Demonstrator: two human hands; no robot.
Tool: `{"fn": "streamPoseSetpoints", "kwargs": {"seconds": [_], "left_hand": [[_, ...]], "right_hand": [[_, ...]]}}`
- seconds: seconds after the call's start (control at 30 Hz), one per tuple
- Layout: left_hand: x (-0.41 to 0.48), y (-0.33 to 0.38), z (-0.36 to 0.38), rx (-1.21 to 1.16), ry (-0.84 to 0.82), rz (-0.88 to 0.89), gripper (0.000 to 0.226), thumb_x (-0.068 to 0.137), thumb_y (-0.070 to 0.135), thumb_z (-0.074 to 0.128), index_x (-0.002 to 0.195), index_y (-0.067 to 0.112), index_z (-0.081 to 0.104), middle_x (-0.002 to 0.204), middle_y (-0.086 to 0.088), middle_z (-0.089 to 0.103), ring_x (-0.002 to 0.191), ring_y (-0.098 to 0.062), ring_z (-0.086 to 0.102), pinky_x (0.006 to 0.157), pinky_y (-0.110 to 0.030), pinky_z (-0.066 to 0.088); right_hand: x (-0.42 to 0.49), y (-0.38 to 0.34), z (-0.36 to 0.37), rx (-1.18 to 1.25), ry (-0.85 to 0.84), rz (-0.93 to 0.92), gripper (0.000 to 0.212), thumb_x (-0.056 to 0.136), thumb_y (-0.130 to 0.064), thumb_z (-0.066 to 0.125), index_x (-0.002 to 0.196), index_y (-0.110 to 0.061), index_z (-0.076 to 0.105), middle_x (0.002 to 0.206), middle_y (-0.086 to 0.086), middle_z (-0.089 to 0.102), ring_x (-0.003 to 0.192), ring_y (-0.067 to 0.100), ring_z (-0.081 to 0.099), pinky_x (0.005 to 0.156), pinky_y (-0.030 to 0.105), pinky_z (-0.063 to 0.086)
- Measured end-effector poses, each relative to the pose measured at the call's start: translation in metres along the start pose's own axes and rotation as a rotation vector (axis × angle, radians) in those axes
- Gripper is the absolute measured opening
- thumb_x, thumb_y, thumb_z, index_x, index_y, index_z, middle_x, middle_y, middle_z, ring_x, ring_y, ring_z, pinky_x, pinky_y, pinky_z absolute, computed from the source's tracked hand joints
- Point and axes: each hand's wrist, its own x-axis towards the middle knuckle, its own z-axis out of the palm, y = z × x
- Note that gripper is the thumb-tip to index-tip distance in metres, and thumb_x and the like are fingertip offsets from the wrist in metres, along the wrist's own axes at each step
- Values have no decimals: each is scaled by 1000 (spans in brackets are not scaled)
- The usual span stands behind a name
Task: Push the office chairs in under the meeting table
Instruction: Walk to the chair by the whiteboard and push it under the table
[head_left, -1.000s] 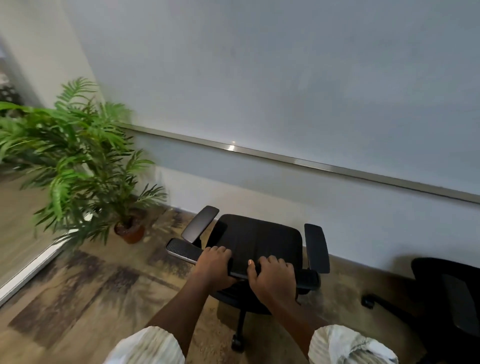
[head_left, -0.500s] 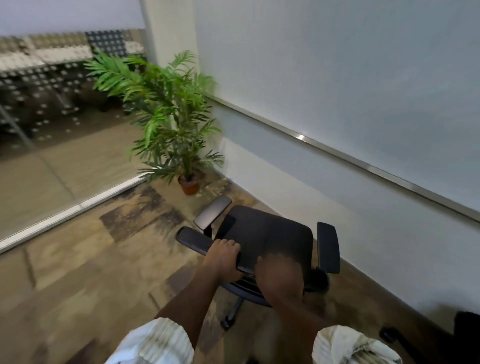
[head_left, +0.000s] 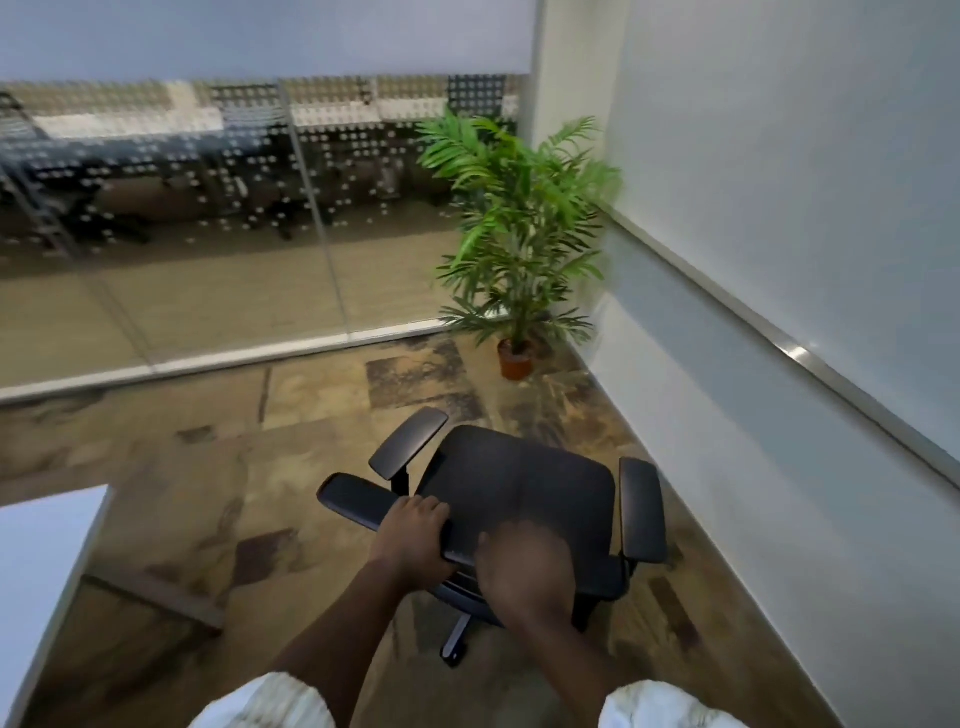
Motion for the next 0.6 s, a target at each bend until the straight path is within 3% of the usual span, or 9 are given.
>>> {"fn": "streamPoseSetpoints", "kwargs": {"seconds": [0.07, 0.2, 0.43, 0.53, 0.6], "left_hand": [[-16, 18, 5, -29, 2, -143, 41, 70, 61, 56, 85, 23, 50, 87, -2, 58, 84, -25, 56, 80, -37, 40], [-34, 28, 5, -29, 2, -260, 46, 68, 62, 50, 85, 20, 52, 87, -4, 59, 85, -26, 58, 79, -38, 41], [-46, 26, 22, 5, 174, -447, 41, 64, 58, 47, 70, 19, 57, 66, -1, 58, 61, -24, 58, 63, -36, 46], [-47, 23, 27, 17, 145, -526, 45, 64, 60, 44, 74, 19, 58, 70, -1, 59, 65, -24, 60, 66, -37, 47], [-37, 14, 17, -9, 123, -613, 48, 70, 63, 44, 85, 20, 59, 83, -2, 62, 79, -24, 61, 78, -38, 46]], "right_hand": [[3, 17, 2, 49, -31, -132, 40, 97, -46, 46, 78, -18, 68, 75, 5, 63, 68, 28, 56, 63, 40, 42], [12, 22, 1, 98, -86, -271, 43, 97, -48, 41, 80, -18, 68, 76, 4, 64, 70, 28, 58, 64, 39, 45], [45, 19, 17, 138, -102, -434, 42, 95, -50, 41, 82, -21, 67, 79, 1, 64, 75, 25, 59, 68, 39, 45], [60, 12, 27, 147, -140, -495, 43, 95, -52, 38, 86, -22, 68, 83, -1, 65, 79, 22, 59, 72, 39, 44], [89, -1, 27, 152, -151, -546, 44, 94, -53, 38, 86, -22, 69, 85, -1, 66, 80, 22, 59, 75, 39, 44]]}}
